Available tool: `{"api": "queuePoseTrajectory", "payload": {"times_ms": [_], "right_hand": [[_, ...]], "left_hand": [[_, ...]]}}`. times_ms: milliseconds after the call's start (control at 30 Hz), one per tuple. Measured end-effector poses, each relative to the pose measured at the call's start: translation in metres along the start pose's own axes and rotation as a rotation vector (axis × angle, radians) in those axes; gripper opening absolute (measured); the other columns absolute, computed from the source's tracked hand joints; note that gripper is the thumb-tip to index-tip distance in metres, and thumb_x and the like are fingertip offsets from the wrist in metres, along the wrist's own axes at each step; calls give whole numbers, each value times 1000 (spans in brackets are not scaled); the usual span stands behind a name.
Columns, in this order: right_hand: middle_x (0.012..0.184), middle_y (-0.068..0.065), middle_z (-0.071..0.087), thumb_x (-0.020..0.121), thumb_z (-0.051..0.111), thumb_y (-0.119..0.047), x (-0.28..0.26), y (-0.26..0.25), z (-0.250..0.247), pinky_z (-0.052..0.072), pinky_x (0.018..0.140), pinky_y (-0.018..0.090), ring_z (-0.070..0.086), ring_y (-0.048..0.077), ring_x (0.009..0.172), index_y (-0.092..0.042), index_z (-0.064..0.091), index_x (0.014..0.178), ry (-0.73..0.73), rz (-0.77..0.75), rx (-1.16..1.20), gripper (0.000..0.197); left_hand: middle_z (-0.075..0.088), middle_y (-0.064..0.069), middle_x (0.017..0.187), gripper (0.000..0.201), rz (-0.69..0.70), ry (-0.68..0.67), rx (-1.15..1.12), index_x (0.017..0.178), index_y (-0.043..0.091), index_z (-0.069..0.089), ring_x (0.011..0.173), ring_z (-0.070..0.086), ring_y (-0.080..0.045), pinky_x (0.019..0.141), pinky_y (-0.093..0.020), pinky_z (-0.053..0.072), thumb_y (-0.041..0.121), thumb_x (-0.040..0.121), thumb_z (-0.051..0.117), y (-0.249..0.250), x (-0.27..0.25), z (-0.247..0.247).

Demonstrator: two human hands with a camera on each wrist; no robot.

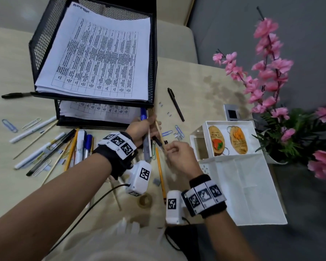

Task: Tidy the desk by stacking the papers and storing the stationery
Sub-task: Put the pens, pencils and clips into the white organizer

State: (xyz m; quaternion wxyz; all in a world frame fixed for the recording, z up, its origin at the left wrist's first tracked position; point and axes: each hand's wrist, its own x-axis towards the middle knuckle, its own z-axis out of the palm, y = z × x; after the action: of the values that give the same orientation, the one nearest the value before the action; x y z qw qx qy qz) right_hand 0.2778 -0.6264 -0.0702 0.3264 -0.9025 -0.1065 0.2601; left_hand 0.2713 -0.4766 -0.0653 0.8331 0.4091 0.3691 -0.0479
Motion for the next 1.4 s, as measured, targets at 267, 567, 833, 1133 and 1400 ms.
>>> {"api": "queuePoseTrajectory", "payload": {"times_ms": [267, 567, 833, 1133, 1400], "right_hand": [[106, 8, 68, 86, 54, -3, 72, -41, -24, 44, 89, 25, 61, 22, 102, -3, 67, 106, 189, 2, 54, 24], [122, 23, 55, 89, 57, -9, 139, -36, -8, 46, 91, 39, 52, 37, 116, 7, 58, 110, 258, 141, -433, 26], [101, 19, 66, 82, 54, -5, 63, -33, -5, 46, 78, 29, 60, 32, 96, 1, 63, 98, 306, 58, -1, 20], [74, -3, 57, 80, 61, -7, -73, 4, -58, 50, 67, 33, 57, 19, 71, -13, 51, 87, 532, -8, 393, 14], [96, 18, 66, 88, 51, -9, -99, 76, -120, 43, 78, 27, 59, 31, 89, -3, 61, 99, 882, 138, 259, 16]], "left_hand": [[46, 7, 37, 27, 123, 69, 213, 72, 9, 50, 29, 41, -5, 33, -13, 37, 7, 97, 43, 12, -10, -6], [63, -9, 71, 19, -110, 21, 415, 85, 6, 56, 56, 56, -15, 49, -20, 52, 17, 96, 47, 36, -28, -60], [59, 4, 59, 35, 158, -73, 818, 69, 15, 62, 52, 51, -8, 53, -15, 43, 30, 97, 46, 20, -39, -19], [48, 0, 56, 25, 438, -326, 839, 72, 16, 63, 41, 43, 1, 54, -22, 41, 26, 93, 53, -1, -62, 52], [62, 3, 61, 25, 578, -501, 883, 65, 18, 59, 43, 52, 5, 60, -20, 45, 17, 90, 59, -44, -83, 155]]}}
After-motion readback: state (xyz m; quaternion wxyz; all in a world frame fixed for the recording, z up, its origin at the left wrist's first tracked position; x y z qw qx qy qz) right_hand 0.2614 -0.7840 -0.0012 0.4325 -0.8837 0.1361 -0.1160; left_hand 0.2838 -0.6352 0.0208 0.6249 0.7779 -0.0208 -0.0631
